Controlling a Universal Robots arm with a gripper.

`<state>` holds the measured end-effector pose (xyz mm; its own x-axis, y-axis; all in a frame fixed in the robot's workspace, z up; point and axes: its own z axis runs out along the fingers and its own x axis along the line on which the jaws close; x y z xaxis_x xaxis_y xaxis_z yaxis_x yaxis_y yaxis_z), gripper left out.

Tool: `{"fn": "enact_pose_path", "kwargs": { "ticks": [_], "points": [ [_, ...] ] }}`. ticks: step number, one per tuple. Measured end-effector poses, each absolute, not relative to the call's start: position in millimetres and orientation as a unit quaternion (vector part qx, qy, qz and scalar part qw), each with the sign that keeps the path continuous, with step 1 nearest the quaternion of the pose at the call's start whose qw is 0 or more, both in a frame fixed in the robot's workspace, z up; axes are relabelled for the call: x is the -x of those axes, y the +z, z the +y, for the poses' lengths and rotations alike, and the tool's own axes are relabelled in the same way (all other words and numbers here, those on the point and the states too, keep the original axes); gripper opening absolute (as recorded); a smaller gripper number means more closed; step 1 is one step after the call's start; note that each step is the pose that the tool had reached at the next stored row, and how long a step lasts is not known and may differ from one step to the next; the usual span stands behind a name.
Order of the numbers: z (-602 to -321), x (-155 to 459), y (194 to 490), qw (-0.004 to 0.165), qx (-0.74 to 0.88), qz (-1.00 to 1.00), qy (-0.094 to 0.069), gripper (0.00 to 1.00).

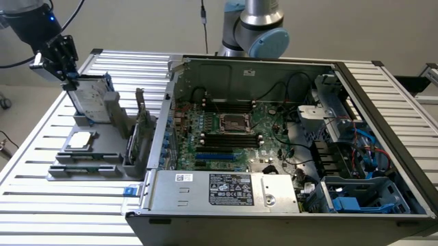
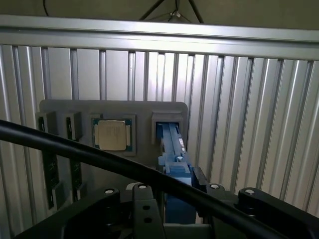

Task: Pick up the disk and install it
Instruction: 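Pick up the disk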

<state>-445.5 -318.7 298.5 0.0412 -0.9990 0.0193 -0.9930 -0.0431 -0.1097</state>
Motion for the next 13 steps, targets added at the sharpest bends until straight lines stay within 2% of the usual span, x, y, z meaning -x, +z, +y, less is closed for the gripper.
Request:
{"fn": "enact_pose_path", "kwargs": {
  "ticks": [7,13],
  "points": [
    [-318.6,445.2,302.0,0.030,0.721,0.691,-0.042,0.41],
    [-320.3,440.9,303.4,0.017,0.722,0.692,-0.024,0.41]
  ]
}}
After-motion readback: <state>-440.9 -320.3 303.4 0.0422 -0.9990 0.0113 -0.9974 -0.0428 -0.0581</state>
